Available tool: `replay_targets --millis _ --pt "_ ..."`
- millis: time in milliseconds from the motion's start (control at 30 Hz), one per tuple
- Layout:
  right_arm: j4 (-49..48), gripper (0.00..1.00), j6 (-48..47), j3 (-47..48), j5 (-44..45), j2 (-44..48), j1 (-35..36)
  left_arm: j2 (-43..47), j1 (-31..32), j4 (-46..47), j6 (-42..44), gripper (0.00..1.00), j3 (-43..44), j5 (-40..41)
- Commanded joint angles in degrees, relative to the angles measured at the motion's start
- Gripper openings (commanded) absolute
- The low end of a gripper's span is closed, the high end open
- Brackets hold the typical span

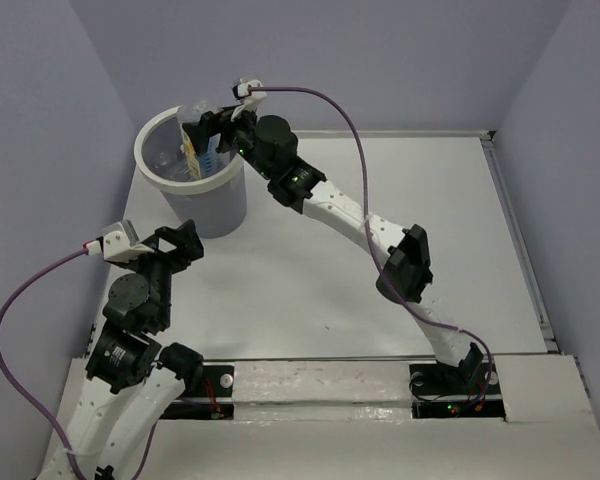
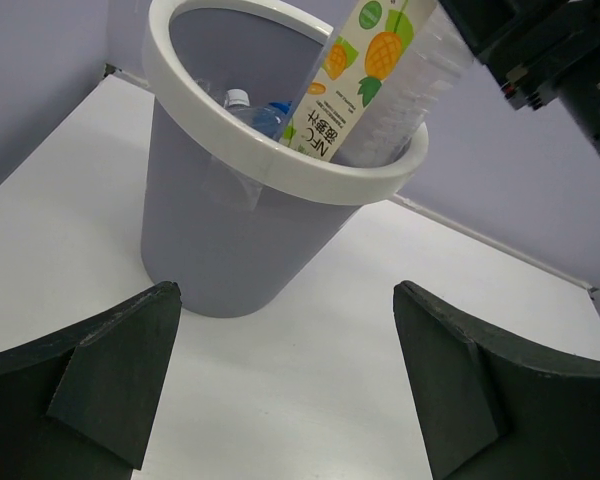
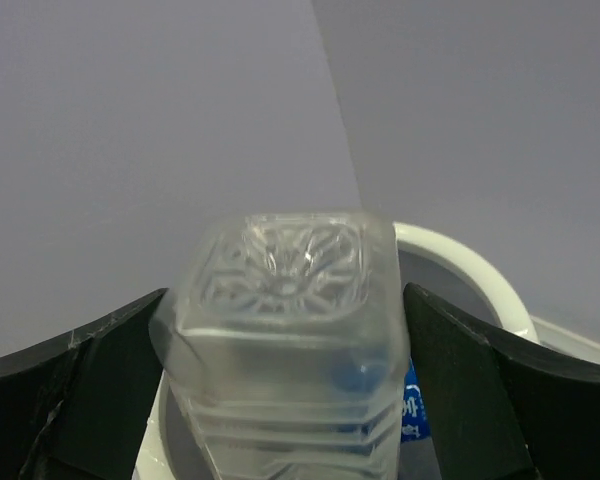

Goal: Put the plastic bottles in the bin

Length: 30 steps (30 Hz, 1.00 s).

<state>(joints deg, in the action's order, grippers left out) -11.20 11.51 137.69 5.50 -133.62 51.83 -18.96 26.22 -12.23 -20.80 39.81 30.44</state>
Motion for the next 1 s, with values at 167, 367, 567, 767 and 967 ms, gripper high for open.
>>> replay_targets --millis 167,367,567,767,967 --pt "5.33 1.0 -4.39 0.15 -0.31 3.52 0.55 -0.9 -1.17 1.59 0.76 0.96 0.35 0.15" --pt "1.45 1.0 -5.26 -6.02 -1.63 10.74 0.55 -1.52 -1.69 1.59 0.67 0.97 0.53 0.06" --pt "4.52 0.99 -6.15 -7.07 -1.45 14.87 0.55 -1.52 -2.22 1.59 0.67 0.97 0.53 -0.11" --pt "4.52 1.0 -5.62 -17.33 -4.0 26.45 0.55 -2.57 -2.22 1.59 0.76 0.97 0.53 -0.03" --pt "-0.29 0.11 -4.75 -49.52 -0.42 50.31 0.55 -2.22 -2.31 1.15 -0.3 0.98 0.62 -5.8"
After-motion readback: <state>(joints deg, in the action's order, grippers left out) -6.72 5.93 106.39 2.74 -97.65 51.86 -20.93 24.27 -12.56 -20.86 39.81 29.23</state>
